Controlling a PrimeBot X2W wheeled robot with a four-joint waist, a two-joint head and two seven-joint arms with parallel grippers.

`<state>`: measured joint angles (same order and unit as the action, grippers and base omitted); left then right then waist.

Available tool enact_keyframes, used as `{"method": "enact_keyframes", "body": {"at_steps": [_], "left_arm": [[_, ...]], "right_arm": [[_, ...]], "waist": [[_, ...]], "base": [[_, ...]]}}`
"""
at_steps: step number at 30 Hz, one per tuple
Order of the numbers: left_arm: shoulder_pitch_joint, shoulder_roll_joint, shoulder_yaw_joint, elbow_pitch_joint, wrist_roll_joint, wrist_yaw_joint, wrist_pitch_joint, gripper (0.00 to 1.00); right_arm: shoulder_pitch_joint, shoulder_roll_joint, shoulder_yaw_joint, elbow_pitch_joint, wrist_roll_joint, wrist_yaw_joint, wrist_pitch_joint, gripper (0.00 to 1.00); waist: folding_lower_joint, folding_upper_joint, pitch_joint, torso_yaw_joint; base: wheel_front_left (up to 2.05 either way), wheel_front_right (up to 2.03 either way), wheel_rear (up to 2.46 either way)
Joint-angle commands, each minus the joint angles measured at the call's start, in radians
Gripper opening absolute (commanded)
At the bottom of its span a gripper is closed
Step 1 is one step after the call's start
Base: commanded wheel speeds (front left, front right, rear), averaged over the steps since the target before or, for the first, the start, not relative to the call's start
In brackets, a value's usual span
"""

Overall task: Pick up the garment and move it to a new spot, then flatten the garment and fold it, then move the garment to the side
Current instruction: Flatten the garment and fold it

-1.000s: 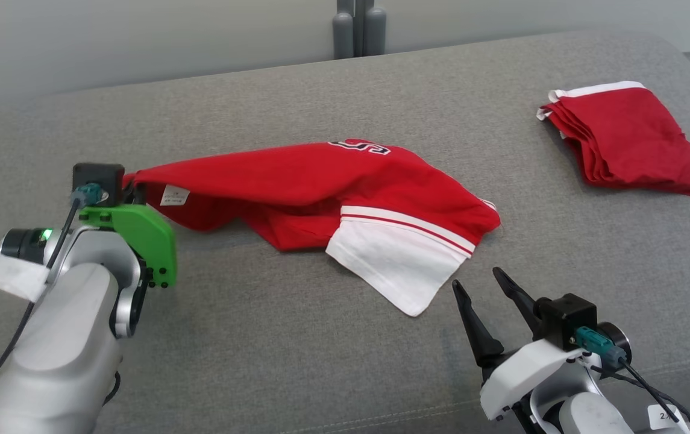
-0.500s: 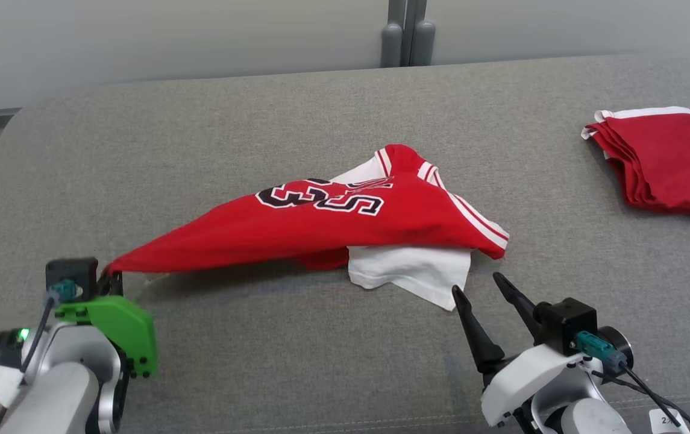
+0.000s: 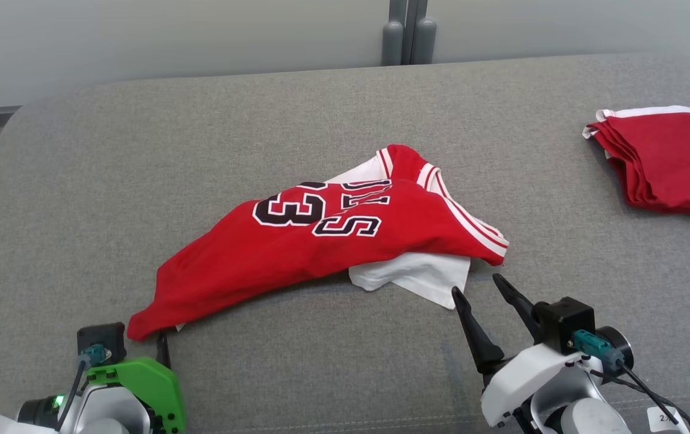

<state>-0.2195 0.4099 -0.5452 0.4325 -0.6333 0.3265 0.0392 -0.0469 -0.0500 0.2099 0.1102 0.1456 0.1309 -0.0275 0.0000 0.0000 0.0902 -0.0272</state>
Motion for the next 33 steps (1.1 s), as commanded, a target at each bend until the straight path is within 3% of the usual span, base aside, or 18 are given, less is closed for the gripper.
{"method": "enact_keyframes", "body": {"at_steps": [1,5,15,21,24,33], "left_arm": [[0.024,-0.01,0.016,0.013,-0.022,0.0,-0.017,1.0],[0.051,-0.025,0.034,0.015,-0.048,-0.008,-0.041,1.0],[0.145,-0.113,0.204,-0.125,-0.162,-0.064,-0.289,1.0],[0.194,-0.2,0.327,-0.244,-0.074,-0.123,-0.304,1.0],[0.234,-0.259,0.384,-0.285,0.03,-0.184,-0.303,1.0],[0.307,-0.331,0.442,-0.309,0.216,-0.278,-0.304,1.0]], "right_arm": [[0.005,-0.001,-0.001,0.003,-0.008,0.0,0.002,1.0],[0.015,-0.001,-0.005,0.005,-0.009,0.0,0.002,1.0],[0.049,-0.001,-0.025,0.01,0.005,0.0,0.01,1.0],[0.064,-0.001,-0.032,0.012,0.039,0.0,0.003,1.0],[0.066,-0.001,-0.05,0.027,0.082,0.0,-0.014,1.0],[0.074,-0.001,-0.11,0.1,0.128,0.0,-0.038,1.0]], "waist": [[0.0,0.0,-0.009,0.001],[0.0,0.0,-0.022,0.005],[0.0,0.0,-0.081,0.037],[0.0,0.0,-0.104,0.052],[0.0,0.0,-0.11,0.057],[0.0,0.0,-0.114,0.072]], "base": [[0.0,0.0,0.0],[0.0,0.0,0.0],[0.0,0.0,0.0],[0.0,0.0,0.0],[0.0,0.0,0.0],[0.0,0.0,0.0]]}}
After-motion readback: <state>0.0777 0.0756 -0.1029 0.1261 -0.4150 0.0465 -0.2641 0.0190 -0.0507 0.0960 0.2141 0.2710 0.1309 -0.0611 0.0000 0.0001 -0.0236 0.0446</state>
